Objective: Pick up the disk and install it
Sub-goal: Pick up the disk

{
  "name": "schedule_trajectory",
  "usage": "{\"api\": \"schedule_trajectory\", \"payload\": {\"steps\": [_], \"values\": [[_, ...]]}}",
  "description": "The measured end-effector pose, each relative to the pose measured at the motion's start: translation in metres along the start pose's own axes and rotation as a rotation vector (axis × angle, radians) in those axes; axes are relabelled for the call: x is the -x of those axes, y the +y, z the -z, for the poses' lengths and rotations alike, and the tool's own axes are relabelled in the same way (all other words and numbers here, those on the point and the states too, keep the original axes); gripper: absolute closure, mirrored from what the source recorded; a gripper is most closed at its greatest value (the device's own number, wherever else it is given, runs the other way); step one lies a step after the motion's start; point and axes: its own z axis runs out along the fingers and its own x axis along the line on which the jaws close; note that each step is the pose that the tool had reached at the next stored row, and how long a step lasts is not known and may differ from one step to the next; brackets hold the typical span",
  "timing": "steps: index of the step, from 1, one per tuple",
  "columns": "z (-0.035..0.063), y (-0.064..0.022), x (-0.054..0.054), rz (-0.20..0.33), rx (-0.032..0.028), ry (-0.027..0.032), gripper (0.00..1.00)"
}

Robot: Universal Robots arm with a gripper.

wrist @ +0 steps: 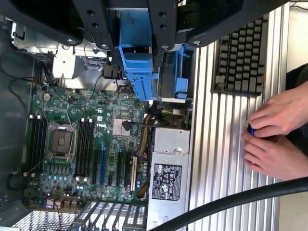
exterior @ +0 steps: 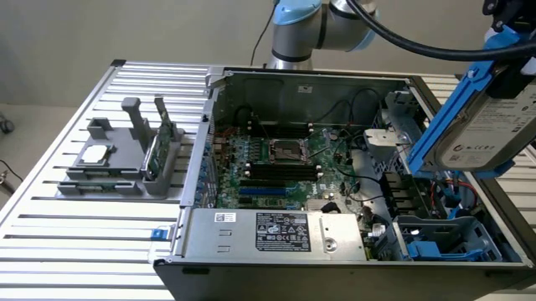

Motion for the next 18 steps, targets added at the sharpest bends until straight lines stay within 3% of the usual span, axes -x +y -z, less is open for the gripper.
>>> {"api": "schedule_trajectory", "payload": {"steps": [5, 9, 18], "values": [[-0.0067, -0.0029, -0.013, 0.0, -0.0002, 0.0002, 0.67], [-0.0142, -0.0042, -0.021, -0.001, -0.0038, -0.0002, 0.67], [-0.0302, -0.0072, -0.024, -0.037, -0.0063, -0.0015, 0.67]]}}
